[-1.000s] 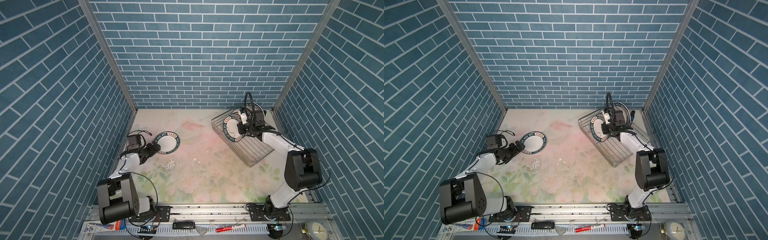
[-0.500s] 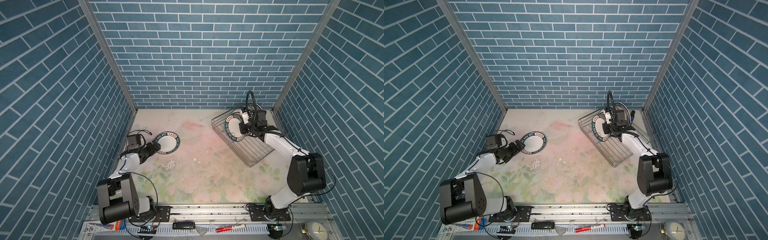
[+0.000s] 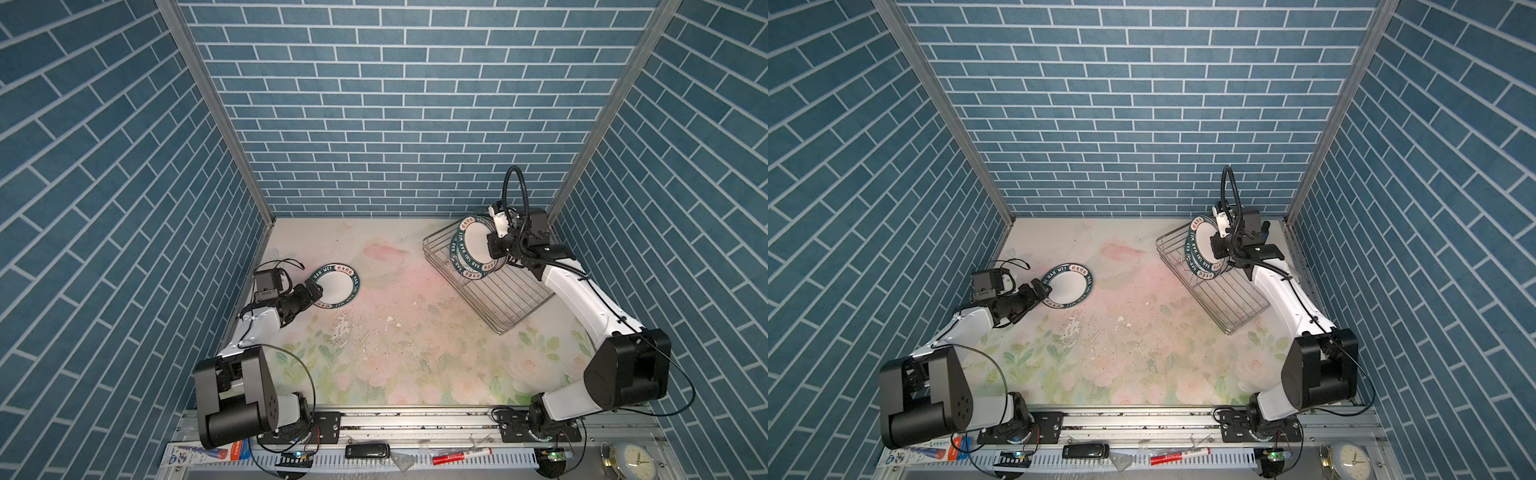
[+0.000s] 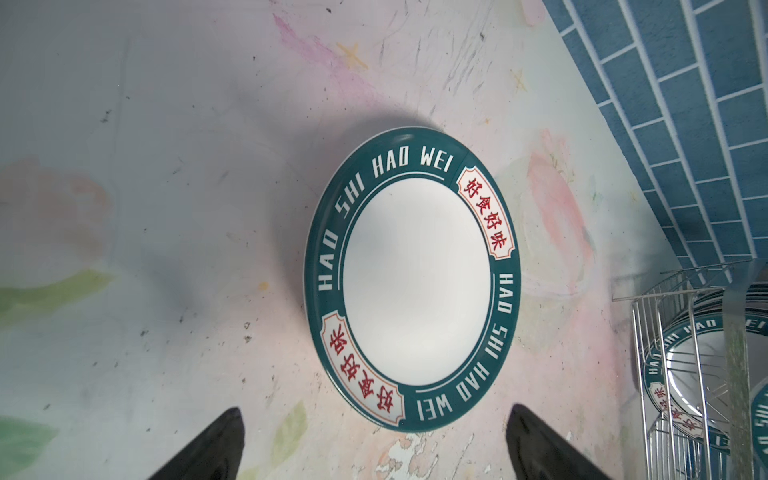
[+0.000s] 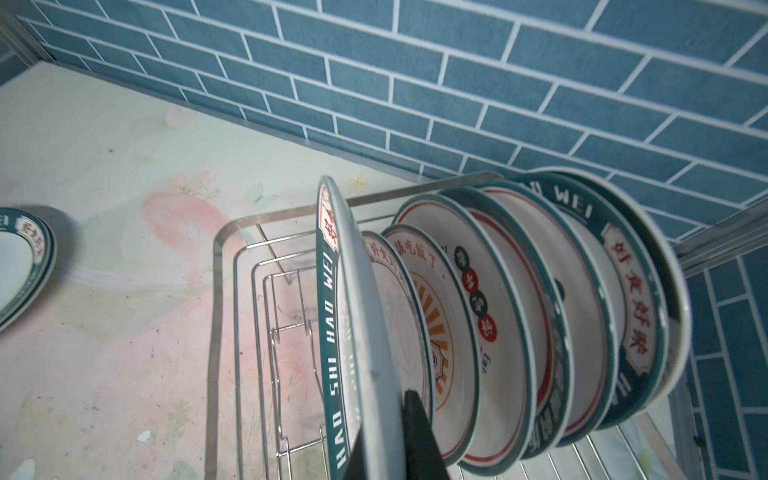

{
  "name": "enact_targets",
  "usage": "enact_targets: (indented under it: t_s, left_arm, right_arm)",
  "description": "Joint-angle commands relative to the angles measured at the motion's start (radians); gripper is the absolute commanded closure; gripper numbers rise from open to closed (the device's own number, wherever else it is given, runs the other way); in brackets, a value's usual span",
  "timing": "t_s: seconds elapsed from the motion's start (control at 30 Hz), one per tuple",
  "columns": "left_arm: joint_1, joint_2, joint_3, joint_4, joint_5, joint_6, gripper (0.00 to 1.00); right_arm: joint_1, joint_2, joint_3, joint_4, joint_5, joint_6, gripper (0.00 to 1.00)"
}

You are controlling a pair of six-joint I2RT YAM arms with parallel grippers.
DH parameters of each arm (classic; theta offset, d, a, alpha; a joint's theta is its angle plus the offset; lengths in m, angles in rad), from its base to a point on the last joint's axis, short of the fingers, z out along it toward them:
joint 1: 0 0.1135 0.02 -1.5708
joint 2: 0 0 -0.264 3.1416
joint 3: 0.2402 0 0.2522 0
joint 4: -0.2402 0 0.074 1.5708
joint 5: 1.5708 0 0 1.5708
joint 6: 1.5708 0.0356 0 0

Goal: Unload the plates from the dish rack
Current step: 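Grasp the front green-rimmed plate in the rack with the right gripper and pull it out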

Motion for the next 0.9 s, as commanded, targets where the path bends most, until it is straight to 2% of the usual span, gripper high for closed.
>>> enact_targets:
  t_s: [0.0, 0.2, 0.4, 0.47, 0.57, 0.67, 0.77, 0.87]
  left_arm:
    - [-0.004, -0.002, -0.015, 0.005, 0.016, 0.012, 0.01]
    - [-0.005, -0.010, -0.017, 0.004, 0.028, 0.018, 0.01]
    - [-0.012, -0.029, -0.030, 0.025, 0.051, 0.004, 0.01]
    - [-0.018, -0.043, -0.036, 0.033, 0.058, -0.006, 0.01]
    - [-0.024, -0.067, -0.054, 0.063, 0.086, -0.025, 0.01]
    - [-0.036, -0.100, -0.069, 0.079, 0.093, -0.039, 0.01]
    - [-0.046, -0.141, -0.084, 0.082, 0.082, -0.046, 0.01]
    - [-0.055, -0.166, -0.095, 0.087, 0.087, -0.058, 0.01]
  right_arm:
    - [0.007, -0.084, 0.061, 0.003, -0.038, -0.031, 1.00]
    - [0.013, -0.215, -0.024, 0.103, -0.071, 0.030, 1.00]
    - [0.013, -0.408, -0.305, 0.440, -0.100, 0.239, 1.00]
    - [0.014, -0.449, -0.418, 0.583, -0.151, 0.335, 1.00]
    - [0.016, -0.470, -0.553, 0.779, -0.242, 0.492, 1.00]
    - [0.023, -0.455, -0.645, 0.926, -0.264, 0.651, 1.00]
    - [0.045, -0.407, -0.652, 0.900, -0.274, 0.790, 1.00]
    - [0.113, -0.371, -0.669, 0.884, -0.246, 0.858, 1.00]
